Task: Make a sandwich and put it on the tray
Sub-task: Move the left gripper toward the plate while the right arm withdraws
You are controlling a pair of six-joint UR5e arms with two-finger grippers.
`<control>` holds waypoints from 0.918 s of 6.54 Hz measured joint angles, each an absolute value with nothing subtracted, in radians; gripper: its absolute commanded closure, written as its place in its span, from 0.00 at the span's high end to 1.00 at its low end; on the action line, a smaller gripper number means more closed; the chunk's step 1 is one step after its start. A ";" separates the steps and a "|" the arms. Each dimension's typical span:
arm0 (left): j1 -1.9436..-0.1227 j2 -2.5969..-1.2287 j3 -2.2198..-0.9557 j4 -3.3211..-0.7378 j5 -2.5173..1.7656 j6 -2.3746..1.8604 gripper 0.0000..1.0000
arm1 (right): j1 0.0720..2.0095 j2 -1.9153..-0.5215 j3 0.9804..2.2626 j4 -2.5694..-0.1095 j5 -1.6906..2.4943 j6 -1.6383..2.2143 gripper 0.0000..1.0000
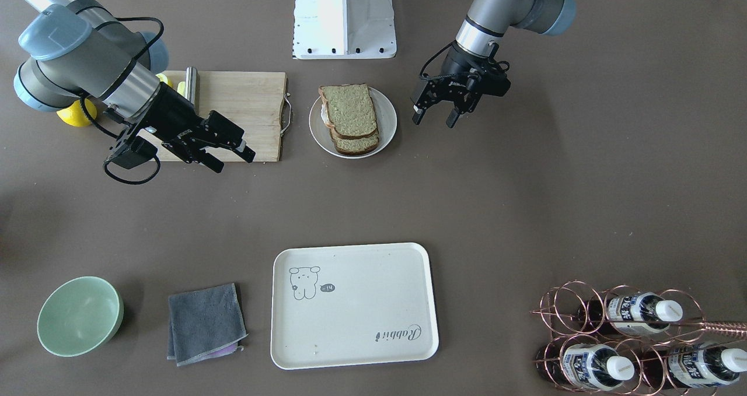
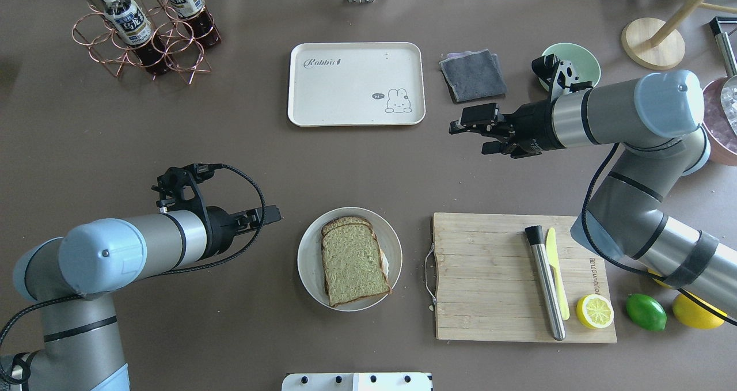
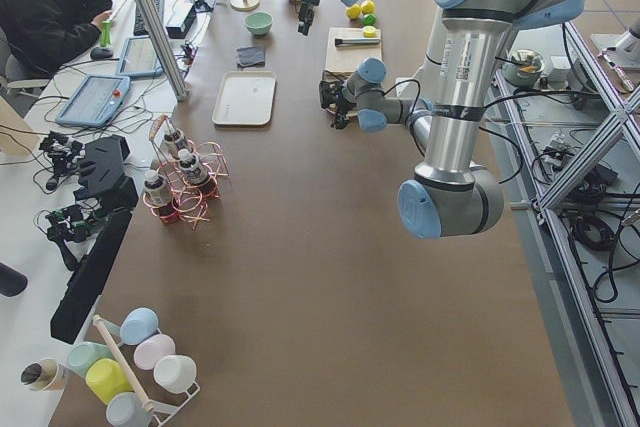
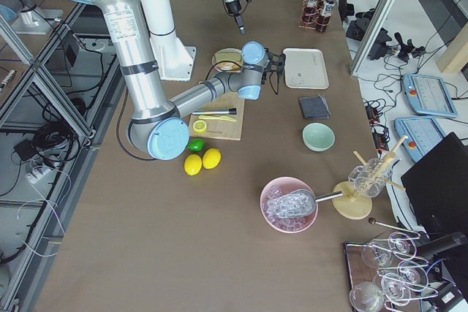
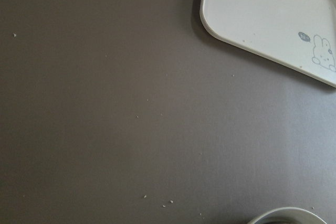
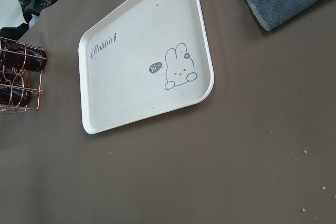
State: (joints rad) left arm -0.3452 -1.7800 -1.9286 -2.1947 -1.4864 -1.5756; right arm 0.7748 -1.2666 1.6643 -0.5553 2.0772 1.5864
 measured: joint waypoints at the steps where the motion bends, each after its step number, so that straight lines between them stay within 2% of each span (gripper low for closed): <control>1: -0.300 -1.784 -1.926 -2.195 -1.446 -1.576 0.88 | 0.781 -1.267 1.664 -0.555 2.078 1.587 0.99; 3: -0.234 -1.792 -1.915 -2.195 -1.396 -1.596 0.79 | 0.783 -1.268 1.663 -0.554 2.077 1.588 0.99; 5: -0.213 -1.829 -1.879 -2.194 -1.385 -1.636 0.75 | 0.784 -1.268 1.663 -0.554 2.077 1.588 0.99; 6: -0.211 -1.846 -1.863 -2.194 -1.385 -1.640 0.63 | 0.785 -1.268 1.662 -0.554 2.077 1.588 0.99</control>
